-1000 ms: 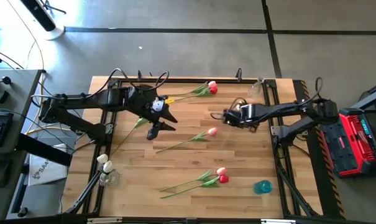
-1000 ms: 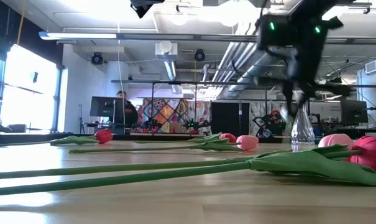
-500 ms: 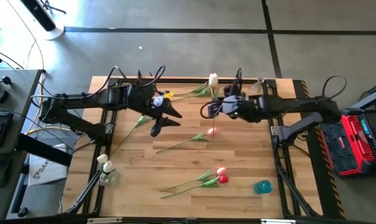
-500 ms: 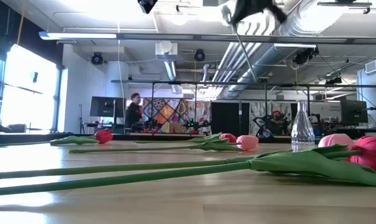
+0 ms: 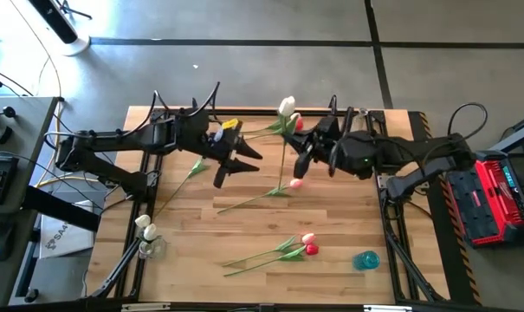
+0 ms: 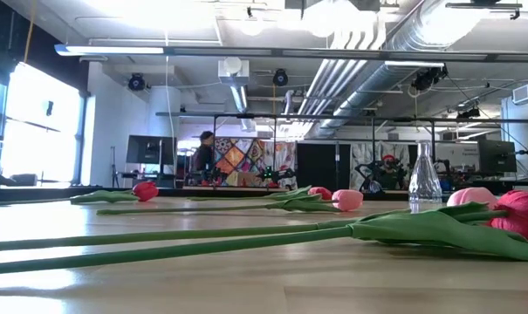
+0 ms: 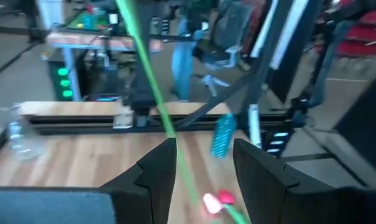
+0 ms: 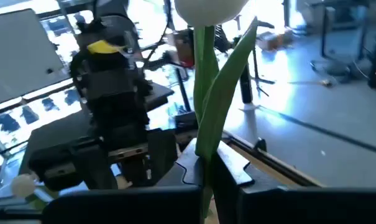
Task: Sort flowers into vase by color
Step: Put the white flower into the bottom transparent vase
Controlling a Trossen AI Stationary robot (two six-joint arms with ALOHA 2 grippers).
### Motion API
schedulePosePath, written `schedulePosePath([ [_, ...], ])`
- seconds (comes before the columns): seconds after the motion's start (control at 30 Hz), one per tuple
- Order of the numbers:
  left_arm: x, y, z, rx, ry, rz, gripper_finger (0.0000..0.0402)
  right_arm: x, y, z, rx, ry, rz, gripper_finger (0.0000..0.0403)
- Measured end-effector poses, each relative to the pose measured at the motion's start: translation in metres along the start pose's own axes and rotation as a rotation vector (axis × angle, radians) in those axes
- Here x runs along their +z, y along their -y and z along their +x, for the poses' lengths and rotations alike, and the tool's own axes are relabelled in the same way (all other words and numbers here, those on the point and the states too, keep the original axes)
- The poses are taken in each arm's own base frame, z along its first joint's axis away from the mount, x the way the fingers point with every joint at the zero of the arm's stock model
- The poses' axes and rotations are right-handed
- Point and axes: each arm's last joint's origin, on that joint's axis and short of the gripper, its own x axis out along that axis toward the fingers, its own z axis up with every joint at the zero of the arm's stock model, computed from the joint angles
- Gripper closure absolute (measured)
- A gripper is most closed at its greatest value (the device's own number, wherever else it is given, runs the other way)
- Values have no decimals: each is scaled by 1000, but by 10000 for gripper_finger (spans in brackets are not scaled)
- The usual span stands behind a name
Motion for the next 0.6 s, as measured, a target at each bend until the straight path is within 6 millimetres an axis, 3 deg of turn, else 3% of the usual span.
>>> schedulePosePath([
  [0.3, 7, 3, 13, -62, 114, 13, 255, -3, -23, 6, 170, 59, -95, 403],
  [0.6, 7, 5, 21, -103, 141, 22, 265, -4, -29, 8, 251, 68, -113, 403],
])
